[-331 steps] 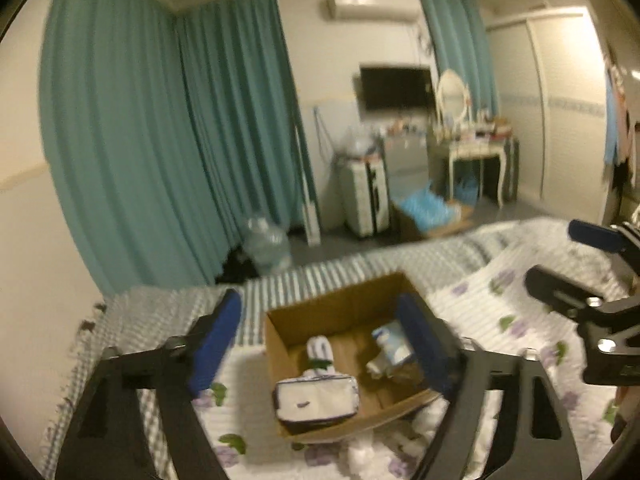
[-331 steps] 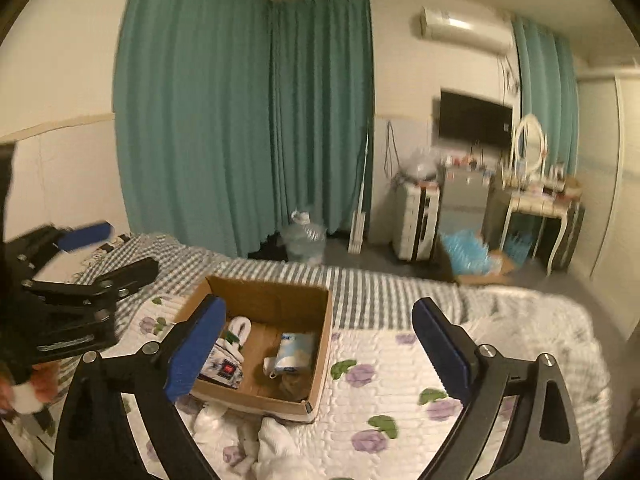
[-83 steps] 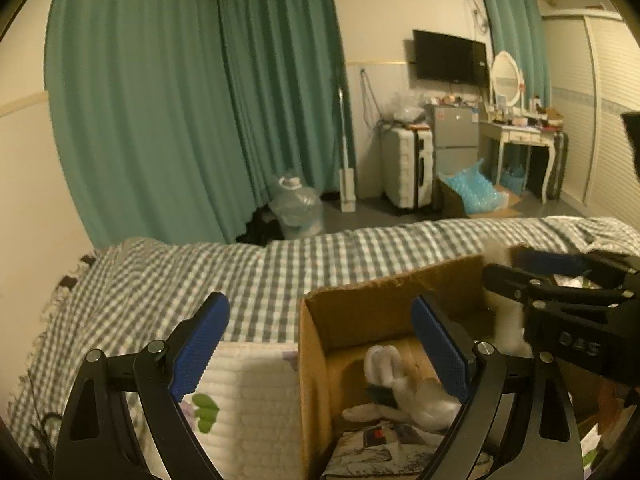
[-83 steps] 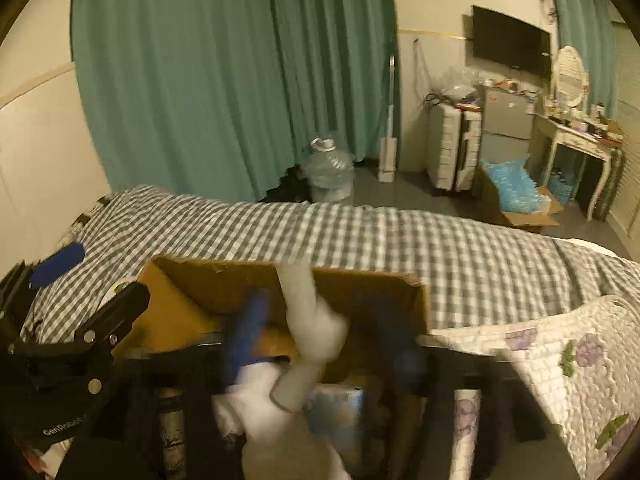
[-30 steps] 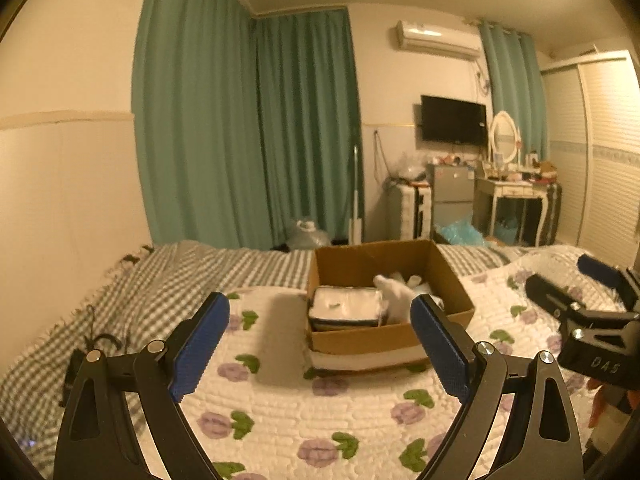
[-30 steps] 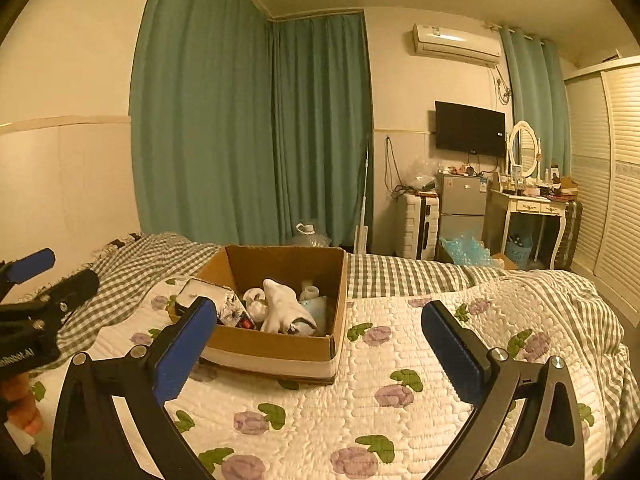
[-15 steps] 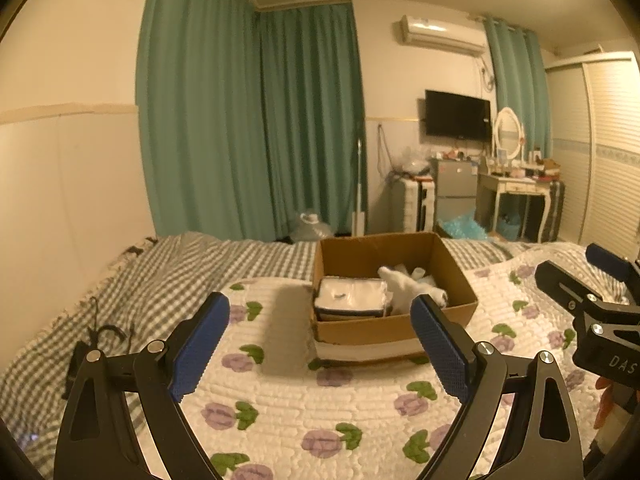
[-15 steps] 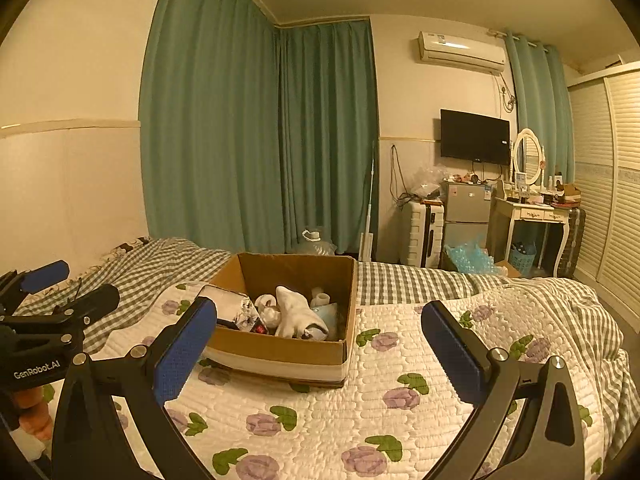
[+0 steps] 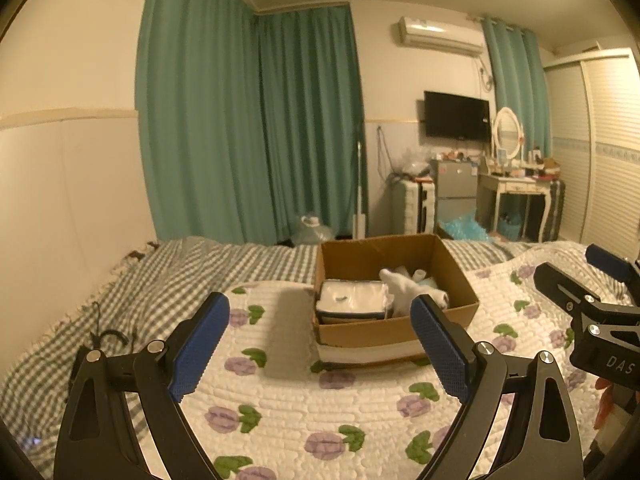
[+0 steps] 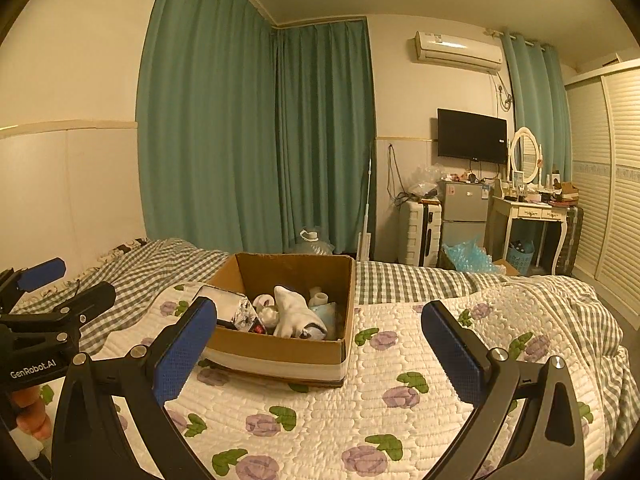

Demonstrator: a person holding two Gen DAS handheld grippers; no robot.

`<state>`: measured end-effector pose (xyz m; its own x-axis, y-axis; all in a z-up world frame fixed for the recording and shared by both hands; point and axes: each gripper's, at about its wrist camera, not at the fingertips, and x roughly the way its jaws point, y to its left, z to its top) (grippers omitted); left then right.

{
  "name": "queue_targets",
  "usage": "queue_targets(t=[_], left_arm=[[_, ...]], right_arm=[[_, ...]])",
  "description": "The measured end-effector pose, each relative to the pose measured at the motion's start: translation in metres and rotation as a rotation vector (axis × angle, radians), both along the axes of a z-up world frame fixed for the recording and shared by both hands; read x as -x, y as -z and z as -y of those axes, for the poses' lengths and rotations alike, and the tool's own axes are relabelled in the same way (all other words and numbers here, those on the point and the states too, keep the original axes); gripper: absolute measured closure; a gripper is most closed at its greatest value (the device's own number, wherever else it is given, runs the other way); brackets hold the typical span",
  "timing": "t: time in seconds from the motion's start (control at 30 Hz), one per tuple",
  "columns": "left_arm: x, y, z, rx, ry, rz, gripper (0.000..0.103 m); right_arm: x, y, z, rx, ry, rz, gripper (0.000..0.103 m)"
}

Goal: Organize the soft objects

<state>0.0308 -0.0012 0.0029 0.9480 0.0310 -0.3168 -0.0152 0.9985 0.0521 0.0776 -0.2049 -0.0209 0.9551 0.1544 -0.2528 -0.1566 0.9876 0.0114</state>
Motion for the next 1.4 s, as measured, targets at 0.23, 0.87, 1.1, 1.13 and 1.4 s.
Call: queue_targets(t=[0.23, 0.87, 1.1, 1.13, 1.4], left_arm=[[-0.0002, -0.0005, -0.0013, -0.001, 0.001, -0.003, 0.01], [-0.0012, 0.0031, -0.0055, -0.01, 0.007, -0.008, 0.01], [-0.0008, 0.0032, -0.0043, -0.012, 0.006, -0.007, 0.01], [-0.0009, 0.003, -0.005, -0.013, 0.006, -0.007, 0.01], [-0.0003, 0.0037, -0.0044, -0.013, 0.007, -0.007, 0.01]], right_arm=[[-0.0005, 0.0009, -0.0013, -0.004, -0.002, -0.007, 0.0], [-0.0035, 0.0038, -0.0018, -0.008, 0.002, -0.024, 0.0], [-0.0045, 0.006, -0.0032, -0.003, -0.002, -0.031, 0.0], [-0.005, 0.0054, -0.0035, -0.004, -0.002, -0.032, 0.0], [-0.0058, 0.0081, -0.0052, 0.001, -0.005, -0.038, 0.0]])
